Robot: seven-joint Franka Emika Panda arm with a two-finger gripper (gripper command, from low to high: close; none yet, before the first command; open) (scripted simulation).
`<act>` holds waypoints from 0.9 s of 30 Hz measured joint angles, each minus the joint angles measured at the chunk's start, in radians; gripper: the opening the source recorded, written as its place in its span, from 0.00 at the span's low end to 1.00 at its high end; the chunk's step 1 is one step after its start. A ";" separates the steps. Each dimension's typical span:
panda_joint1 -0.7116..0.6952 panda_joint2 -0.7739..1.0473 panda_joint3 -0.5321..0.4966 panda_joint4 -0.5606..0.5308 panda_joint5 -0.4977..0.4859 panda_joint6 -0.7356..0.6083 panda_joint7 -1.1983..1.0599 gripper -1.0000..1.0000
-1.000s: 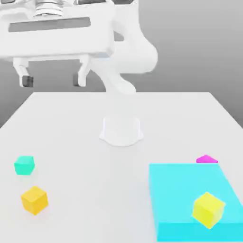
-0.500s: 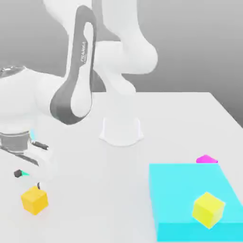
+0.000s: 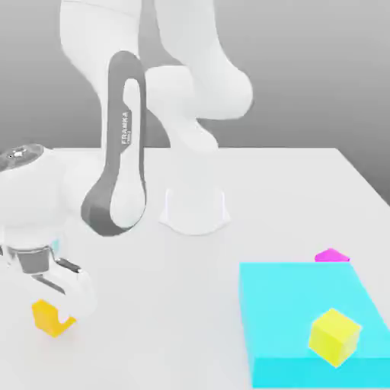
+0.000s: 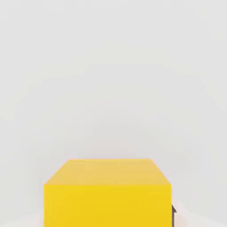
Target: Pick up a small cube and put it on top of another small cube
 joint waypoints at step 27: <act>-0.224 -0.200 -0.199 -0.172 -0.102 -0.015 -0.485 0.00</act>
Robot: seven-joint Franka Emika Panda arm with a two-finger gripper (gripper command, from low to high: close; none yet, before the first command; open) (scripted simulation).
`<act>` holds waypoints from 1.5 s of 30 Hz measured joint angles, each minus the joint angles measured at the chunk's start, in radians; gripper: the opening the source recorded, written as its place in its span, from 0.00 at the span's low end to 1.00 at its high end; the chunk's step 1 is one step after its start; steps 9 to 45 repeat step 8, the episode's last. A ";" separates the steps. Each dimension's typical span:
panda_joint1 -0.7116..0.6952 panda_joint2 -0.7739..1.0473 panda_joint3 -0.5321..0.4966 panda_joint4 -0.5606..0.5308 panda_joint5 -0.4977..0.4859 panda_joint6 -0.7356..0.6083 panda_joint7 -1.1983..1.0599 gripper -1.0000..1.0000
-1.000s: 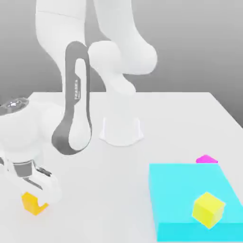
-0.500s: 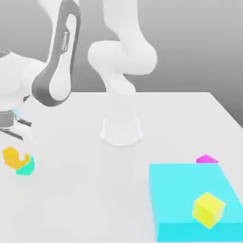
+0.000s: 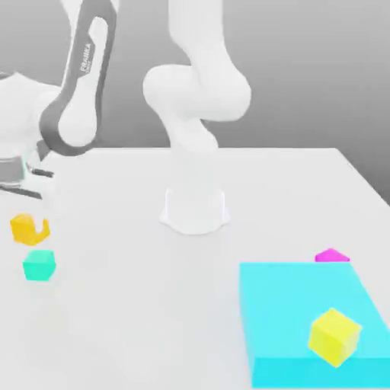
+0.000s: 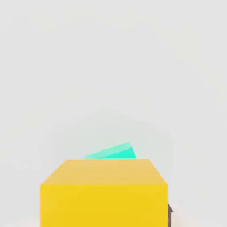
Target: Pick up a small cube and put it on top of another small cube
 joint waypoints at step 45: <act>-0.052 0.130 0.085 0.003 0.168 0.107 -0.120 1.00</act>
